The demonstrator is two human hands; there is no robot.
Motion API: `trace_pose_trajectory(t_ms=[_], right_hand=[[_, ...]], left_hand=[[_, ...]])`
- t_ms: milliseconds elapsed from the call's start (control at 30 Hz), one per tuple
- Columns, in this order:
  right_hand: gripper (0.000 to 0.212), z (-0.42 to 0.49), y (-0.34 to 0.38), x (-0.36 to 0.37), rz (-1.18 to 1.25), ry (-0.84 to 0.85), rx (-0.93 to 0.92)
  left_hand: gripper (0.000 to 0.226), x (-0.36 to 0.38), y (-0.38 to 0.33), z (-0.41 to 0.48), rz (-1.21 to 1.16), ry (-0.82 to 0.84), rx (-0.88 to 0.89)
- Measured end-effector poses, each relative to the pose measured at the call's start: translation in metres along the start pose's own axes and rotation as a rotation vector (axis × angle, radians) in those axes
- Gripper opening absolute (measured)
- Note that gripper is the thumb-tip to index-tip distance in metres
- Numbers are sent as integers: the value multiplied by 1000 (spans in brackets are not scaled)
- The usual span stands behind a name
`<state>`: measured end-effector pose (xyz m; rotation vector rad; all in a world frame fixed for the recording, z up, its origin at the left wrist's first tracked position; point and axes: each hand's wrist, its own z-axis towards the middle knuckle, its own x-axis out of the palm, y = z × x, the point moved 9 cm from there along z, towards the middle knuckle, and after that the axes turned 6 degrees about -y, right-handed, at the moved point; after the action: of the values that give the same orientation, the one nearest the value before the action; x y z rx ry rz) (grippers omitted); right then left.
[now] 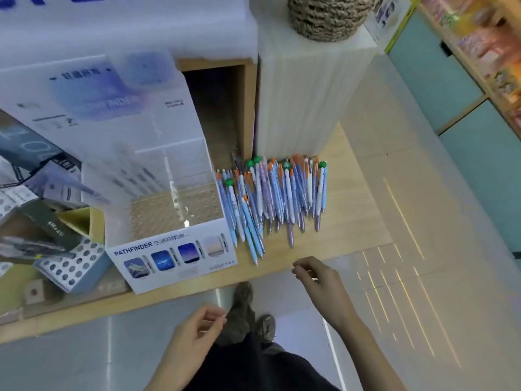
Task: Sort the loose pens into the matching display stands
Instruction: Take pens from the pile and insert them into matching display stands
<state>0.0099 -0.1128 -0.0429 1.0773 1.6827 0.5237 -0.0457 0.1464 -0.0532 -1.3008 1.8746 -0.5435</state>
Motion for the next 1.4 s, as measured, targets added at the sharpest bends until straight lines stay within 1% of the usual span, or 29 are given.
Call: trace_pose_trajectory(t_ms=[33, 100, 167, 333, 367, 400, 467, 500, 567, 667, 767, 833, 967, 1067, 1133, 1300, 1400], right_hand=[[10, 13, 6, -3, 14, -4, -11], [10, 39, 17, -13, 28, -32, -30], [10, 60, 24, -26, 25, -70, -42], [13, 97, 27, -62, -28, -121, -50], [14, 104, 26, -69, -53, -135, -54], [15, 112, 23, -77, -77, -164, -57], [20, 131, 11, -92, -93, -237, -27], [24, 142, 2, -99, -82, -266, 12], [34, 165, -15, -103, -43, -267, 101], [58, 196, -30, -93, 52, -169, 193], [82, 217, -25, -78, 131, -122, 207], [89, 226, -15, -67, 127, -104, 186], [87, 235, 1, -44, 54, -104, 103], [85, 232, 9, -30, -53, -140, 18], [83, 228, 14, -22, -82, -147, -17], [85, 220, 21, -10, -53, -175, -40], [84, 218, 22, -9, -91, -199, -49]], left_hand=[[25, 3, -4, 5, -6, -7, -9], [16, 10, -20, 23, 0, -12, 0], [13, 17, -50, 47, 19, -14, 70], [14, 34, -131, 97, 41, -27, 211], [16, 35, -143, 104, 65, -56, 245], [22, 37, -154, 111, 97, -98, 286], [40, 39, -167, 124, 128, -207, 320], [49, 41, -168, 132, 133, -263, 289], [69, 42, -158, 146, 151, -378, 136], [89, 50, -144, 157, 128, -520, -90], [110, 59, -145, 165, 44, -635, -193], [116, 61, -148, 171, 15, -688, -255], [116, 59, -148, 187, 72, -709, -267], [111, 56, -145, 193, 85, -728, -252], [108, 56, -144, 193, 73, -734, -230], [106, 55, -143, 192, 70, -765, -171], [109, 58, -145, 192, 82, -729, -90]])
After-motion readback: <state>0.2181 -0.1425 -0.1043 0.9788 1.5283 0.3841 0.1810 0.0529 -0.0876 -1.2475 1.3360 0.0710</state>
